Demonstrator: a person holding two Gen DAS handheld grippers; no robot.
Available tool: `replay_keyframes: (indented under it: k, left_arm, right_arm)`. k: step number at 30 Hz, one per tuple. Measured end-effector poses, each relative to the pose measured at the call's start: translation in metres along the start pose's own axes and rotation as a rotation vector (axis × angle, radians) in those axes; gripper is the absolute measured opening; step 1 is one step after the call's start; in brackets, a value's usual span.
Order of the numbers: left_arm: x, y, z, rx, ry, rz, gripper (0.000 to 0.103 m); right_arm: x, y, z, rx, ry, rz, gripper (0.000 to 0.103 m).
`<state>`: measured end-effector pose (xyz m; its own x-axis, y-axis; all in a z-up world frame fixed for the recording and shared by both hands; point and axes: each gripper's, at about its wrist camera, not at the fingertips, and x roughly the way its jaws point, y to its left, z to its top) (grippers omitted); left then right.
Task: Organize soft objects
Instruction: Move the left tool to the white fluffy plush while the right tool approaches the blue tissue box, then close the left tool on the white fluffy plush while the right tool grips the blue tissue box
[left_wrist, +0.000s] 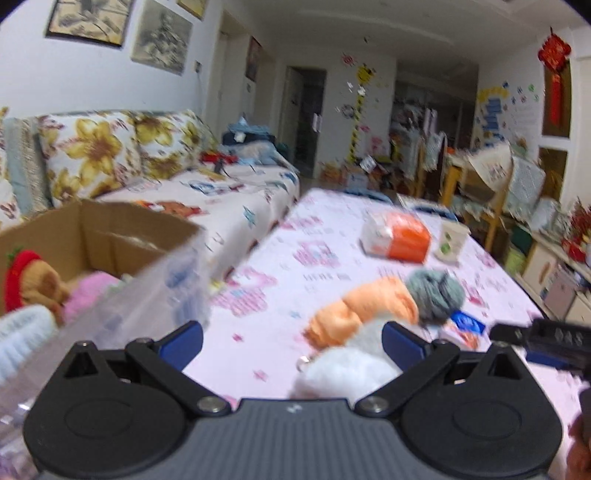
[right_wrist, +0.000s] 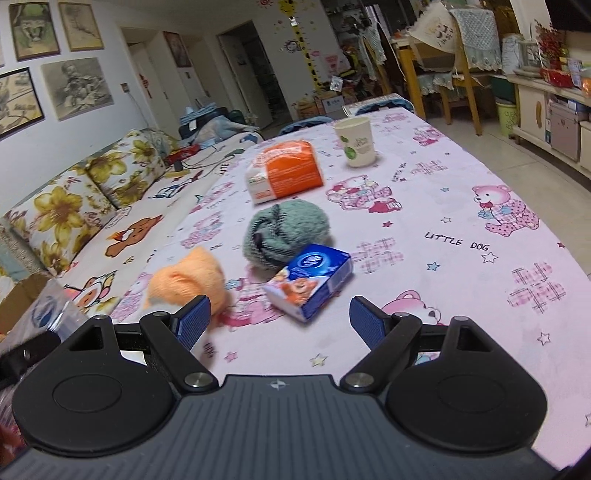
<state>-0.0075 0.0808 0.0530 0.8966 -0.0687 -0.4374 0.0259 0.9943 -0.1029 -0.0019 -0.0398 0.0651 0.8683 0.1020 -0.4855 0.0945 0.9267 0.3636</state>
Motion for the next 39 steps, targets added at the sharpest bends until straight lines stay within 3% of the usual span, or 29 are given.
replay_keyframes:
  k: [12,20,24,30,34,39]
  left_arm:
    - [0.040,-0.027,-0.021,0.134,0.110,-0.041,0.102]
    - [0.063,-0.030,-0.029,0.080,0.210,-0.108,0.102]
    - [0.063,-0.046,-0.035,0.092,0.225,-0.164,0.102]
    - [0.052,-0.066,-0.037,0.104,0.249,-0.340,0.102]
    - [0.053,-0.062,-0.035,0.105,0.227,-0.295,0.102]
    - [0.058,-0.060,-0.035,0.097,0.225,-0.247,0.102]
  right_arm:
    - [0.037,-0.005,0.001,0.086,0.039,0.020,0.103]
    - [0.050,0.007,0.000,0.047,0.050,-0.013,0.103]
    - [0.056,0.012,-0.003,-0.027,0.065,-0.052,0.103]
    - [0.051,0.010,0.002,-0.146,0.067,-0.134,0.103]
    - [0.046,-0.005,0.008,-0.132,0.076,-0.205,0.103]
    - [0.045,-0.003,0.005,-0.121,0.076,-0.151,0.103]
